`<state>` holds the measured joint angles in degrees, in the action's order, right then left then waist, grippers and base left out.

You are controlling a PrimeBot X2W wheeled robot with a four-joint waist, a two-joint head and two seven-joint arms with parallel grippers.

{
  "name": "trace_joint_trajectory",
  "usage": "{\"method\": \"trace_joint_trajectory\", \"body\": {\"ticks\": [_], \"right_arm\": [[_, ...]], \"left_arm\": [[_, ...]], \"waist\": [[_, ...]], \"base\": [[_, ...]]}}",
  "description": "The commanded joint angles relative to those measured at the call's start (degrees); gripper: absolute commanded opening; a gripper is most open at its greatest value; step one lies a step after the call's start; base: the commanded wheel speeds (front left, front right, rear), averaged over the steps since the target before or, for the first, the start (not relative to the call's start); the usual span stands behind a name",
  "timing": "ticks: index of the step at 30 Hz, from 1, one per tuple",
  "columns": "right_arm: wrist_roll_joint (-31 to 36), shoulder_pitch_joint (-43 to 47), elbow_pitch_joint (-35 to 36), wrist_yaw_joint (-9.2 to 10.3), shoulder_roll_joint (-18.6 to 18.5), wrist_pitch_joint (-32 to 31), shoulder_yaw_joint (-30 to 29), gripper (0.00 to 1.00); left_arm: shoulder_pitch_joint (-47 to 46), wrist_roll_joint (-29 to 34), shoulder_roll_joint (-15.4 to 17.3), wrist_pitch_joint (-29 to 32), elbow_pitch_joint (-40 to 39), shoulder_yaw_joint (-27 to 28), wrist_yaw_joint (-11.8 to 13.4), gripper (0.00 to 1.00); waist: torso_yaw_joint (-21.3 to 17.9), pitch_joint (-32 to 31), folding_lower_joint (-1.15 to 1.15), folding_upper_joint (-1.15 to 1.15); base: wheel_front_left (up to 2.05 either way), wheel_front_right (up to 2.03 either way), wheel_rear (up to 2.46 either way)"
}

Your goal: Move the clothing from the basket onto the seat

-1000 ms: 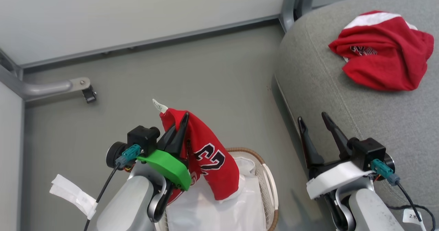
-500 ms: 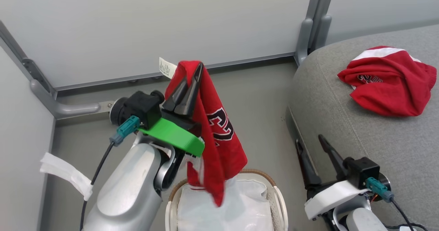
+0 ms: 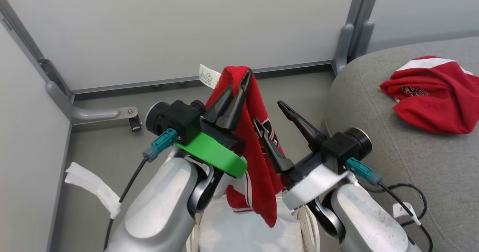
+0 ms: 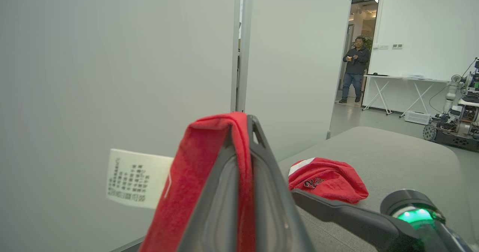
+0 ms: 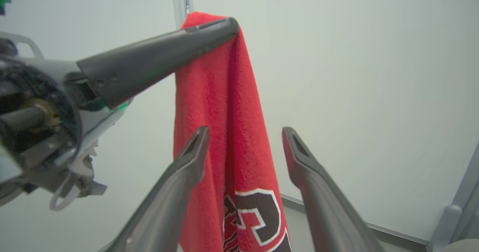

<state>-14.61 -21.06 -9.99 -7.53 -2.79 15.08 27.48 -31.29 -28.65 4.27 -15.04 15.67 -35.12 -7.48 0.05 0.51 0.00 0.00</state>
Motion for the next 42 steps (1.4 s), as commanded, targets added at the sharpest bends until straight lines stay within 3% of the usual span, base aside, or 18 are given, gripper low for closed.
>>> {"method": "trace_joint_trajectory", "body": {"ticks": [1,10,11,12,13,17,22,24,42], "right_arm": [[0.6,-1.5,-1.2,0.08,-0.2,0.1,0.8,1.00],[0.0,-6.1,-15.4,0.08,-0.2,0.1,3.1,0.99],[-0.7,-6.5,-17.5,0.08,-0.2,0.1,3.7,0.38],[-1.3,-6.7,-19.1,0.08,-0.2,0.1,4.4,0.04],[-2.4,-6.8,-20.7,0.08,-0.2,0.1,5.1,0.00],[-4.8,-6.8,-23.5,0.08,-0.3,0.1,6.2,0.00],[-6.1,-6.5,-21.9,0.08,-0.3,0.1,4.5,0.00],[-6.3,-6.1,-20.6,0.08,-0.3,0.1,3.6,0.00],[-4.1,-2.2,-14.8,0.08,-0.2,0.1,-2.7,0.00]], "left_arm": [[-0.4,-0.8,-0.3,-0.2,-0.4,-0.5,0.0,0.00],[-1.2,-2.7,-1.0,-0.2,-1.5,-4.8,0.0,0.00],[-1.1,-3.1,-1.1,-0.2,-1.5,-5.0,0.0,0.00],[-1.0,-3.4,-1.1,-0.2,-1.6,-5.2,0.0,0.00],[-0.9,-3.6,-1.1,-0.2,-1.7,-5.3,0.0,0.00],[-0.5,-3.8,-1.2,-0.2,-1.3,-4.4,0.0,0.00],[1.2,-3.1,-1.0,-0.1,0.2,-2.5,0.0,0.00],[1.5,-3.6,-0.8,-0.1,1.0,-2.0,0.0,1.00],[9.6,-2.0,0.8,-0.1,6.9,1.3,0.0,1.00]], "waist": [[1.2,0.1,0.00,0.00],[5.8,-0.2,0.00,0.00],[6.2,-0.3,0.00,0.00],[6.5,-0.4,0.00,0.00],[6.7,-0.4,0.00,0.00],[6.5,-0.2,0.00,0.00],[3.2,0.2,0.00,0.00],[1.1,0.3,0.00,0.00],[-28.7,3.7,0.00,0.00]], "base": [[0.00,0.00,0.00],[0.00,0.00,0.00],[0.00,0.00,0.00],[0.00,0.00,0.00],[0.00,0.00,0.00],[0.00,0.00,0.00],[0.00,0.00,0.00],[0.00,0.00,0.00],[0.00,0.00,0.00]]}}
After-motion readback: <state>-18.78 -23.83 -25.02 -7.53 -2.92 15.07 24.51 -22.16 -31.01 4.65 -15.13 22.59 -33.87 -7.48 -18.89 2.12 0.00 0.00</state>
